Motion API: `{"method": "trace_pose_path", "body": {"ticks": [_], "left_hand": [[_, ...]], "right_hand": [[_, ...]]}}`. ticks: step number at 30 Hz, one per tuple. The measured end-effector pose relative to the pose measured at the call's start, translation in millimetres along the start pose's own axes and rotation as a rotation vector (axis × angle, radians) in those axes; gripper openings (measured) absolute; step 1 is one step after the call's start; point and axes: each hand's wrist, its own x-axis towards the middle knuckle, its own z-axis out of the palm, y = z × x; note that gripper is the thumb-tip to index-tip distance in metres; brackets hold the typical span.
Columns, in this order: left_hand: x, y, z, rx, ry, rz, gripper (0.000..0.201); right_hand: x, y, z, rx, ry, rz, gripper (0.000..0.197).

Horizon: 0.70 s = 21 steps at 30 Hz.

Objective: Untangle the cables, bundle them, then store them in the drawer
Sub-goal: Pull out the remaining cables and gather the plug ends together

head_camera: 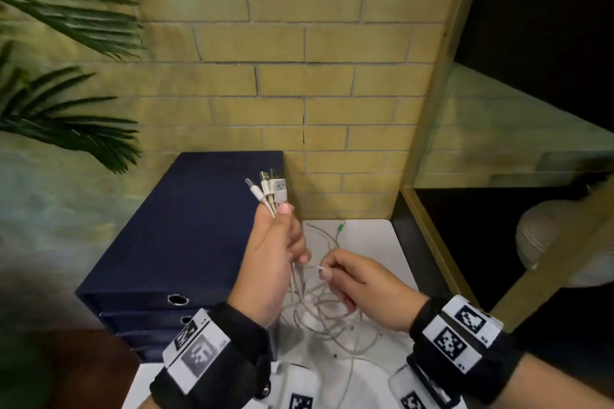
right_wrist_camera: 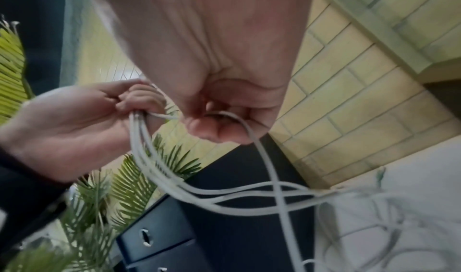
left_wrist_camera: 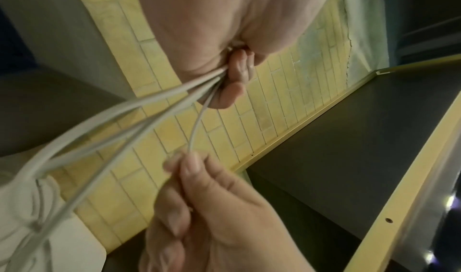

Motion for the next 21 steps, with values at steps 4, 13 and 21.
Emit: {"method": "trace_pose_path", "body": {"ticks": [4,13,21], "left_hand": [[2.7,9.6,0.3,-0.008,0.074,0.025,0.028],[-7.2,23.9,-3.2,0.181,0.187,0.158,0.028],[-18.8,17.3,-5.8,0.477,0.234,0.192,0.031]], "right_hand": [[2.7,29.4,-33.2,-0.169,0.043,0.02,0.021],[17.0,76.6,-81.8,-0.181,0.292,0.101,0.03],[27.1,-18.8,-87.9,0.103,0.442,-0.169,0.027]]}}
